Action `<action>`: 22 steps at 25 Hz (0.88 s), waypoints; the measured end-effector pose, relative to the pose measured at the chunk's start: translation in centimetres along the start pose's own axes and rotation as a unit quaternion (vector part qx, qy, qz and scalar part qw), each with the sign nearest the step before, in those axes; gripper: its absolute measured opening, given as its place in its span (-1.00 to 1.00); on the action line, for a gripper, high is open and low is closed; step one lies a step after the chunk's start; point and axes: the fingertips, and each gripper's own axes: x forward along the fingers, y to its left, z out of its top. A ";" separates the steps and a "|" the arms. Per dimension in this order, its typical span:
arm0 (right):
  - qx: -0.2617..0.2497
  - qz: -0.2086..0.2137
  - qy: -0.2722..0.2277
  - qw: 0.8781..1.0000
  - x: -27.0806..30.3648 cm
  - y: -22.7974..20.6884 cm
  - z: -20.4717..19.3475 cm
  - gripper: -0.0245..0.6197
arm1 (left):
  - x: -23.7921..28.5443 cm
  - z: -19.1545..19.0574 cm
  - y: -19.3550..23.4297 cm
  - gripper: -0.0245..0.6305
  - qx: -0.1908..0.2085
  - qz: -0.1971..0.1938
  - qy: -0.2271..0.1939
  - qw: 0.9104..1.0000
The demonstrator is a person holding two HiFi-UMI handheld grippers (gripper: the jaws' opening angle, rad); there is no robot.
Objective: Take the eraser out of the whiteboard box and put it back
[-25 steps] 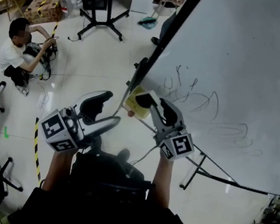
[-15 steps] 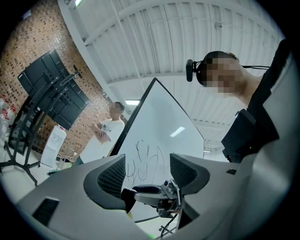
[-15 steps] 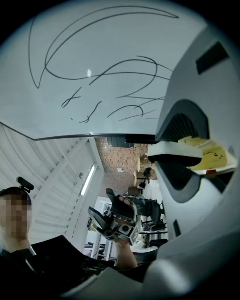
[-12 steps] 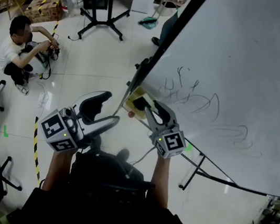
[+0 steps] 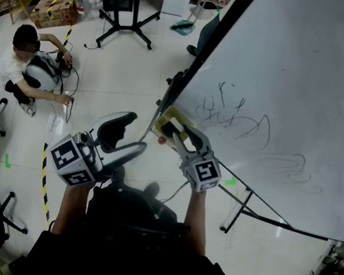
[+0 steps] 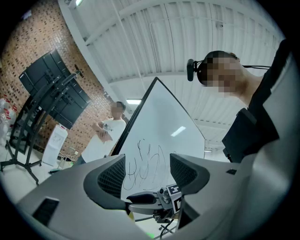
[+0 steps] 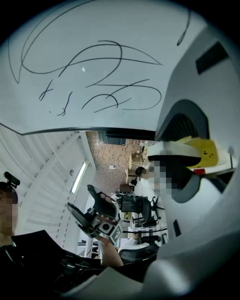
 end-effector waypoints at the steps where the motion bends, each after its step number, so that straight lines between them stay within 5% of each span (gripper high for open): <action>1: 0.003 0.000 0.000 1.000 0.1 0.0 -0.2 -0.45 | 0.0 0.0 0.0 -0.03 0.000 0.000 0.000 1.000; 22: -0.016 -0.001 0.030 0.999 1.9 0.1 -3.7 -0.45 | -0.1 -0.2 0.3 -0.04 0.000 0.007 0.006 1.000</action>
